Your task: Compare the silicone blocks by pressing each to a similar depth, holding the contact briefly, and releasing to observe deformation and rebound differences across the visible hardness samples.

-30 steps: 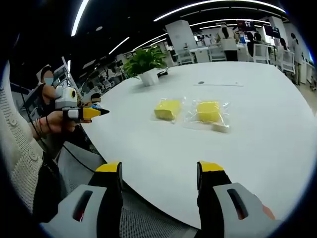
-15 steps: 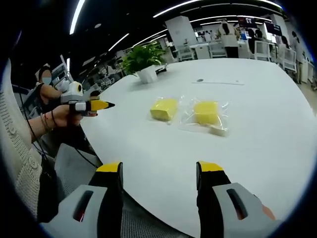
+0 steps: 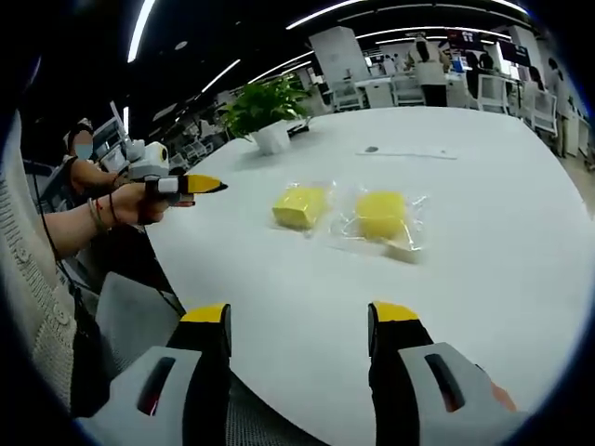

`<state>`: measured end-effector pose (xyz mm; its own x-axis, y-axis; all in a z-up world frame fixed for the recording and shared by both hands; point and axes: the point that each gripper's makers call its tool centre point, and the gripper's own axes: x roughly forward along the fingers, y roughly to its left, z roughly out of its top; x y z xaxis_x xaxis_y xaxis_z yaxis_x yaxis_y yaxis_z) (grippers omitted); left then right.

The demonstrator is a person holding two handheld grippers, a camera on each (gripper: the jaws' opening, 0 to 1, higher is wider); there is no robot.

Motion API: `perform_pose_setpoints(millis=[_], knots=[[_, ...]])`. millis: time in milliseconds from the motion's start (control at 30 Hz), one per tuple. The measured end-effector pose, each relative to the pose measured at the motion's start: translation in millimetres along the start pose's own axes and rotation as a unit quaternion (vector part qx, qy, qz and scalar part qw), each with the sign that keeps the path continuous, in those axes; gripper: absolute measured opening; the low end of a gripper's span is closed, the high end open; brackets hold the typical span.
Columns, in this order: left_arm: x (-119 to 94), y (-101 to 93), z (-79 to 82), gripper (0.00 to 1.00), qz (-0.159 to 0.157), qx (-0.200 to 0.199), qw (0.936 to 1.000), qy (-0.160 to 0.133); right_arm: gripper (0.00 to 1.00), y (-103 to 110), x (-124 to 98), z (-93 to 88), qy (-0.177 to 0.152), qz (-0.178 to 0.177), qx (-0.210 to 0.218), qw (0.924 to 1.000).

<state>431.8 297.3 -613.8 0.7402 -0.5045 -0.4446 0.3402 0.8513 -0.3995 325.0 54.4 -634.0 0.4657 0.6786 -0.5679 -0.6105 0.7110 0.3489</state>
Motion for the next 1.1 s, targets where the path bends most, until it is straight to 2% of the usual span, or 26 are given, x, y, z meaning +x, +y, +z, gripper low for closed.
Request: perform_pose_setpoints(millis=[267, 533, 700, 867, 967, 1100], knots=[[30.5, 14.9, 9.9, 0.69, -0.001, -0.006, 0.9999, 0.012, 0.54, -0.5, 0.5, -7.0, 0.017, 0.001, 0.001, 0.9999], [64.9, 30.1, 19.8, 0.67, -0.018, -0.079, 0.9967, 0.003, 0.54, -4.4, -0.6, -5.5, 0.02, -0.006, 0.004, 0.9998], [88.1, 36.8, 8.6, 0.69, -0.013, -0.101, 0.9945, 0.024, 0.54, -8.9, -2.9, -4.8, 0.022, -0.014, 0.005, 0.9996], [105.3, 45.4, 0.1, 0.68, -0.007, -0.119, 0.9923, 0.033, 0.54, -11.2, -4.4, -5.9, 0.026, -0.02, 0.009, 0.9994], [117.7, 49.0, -9.3, 0.71, -0.005, -0.13, 0.9902, 0.051, 0.54, -11.4, -3.7, -8.2, 0.029, -0.021, 0.012, 0.9993], [127.1, 55.8, -8.6, 0.71, -0.001, -0.138, 0.9894, 0.046, 0.54, -9.8, -1.9, -9.9, 0.033, -0.022, 0.014, 0.9991]])
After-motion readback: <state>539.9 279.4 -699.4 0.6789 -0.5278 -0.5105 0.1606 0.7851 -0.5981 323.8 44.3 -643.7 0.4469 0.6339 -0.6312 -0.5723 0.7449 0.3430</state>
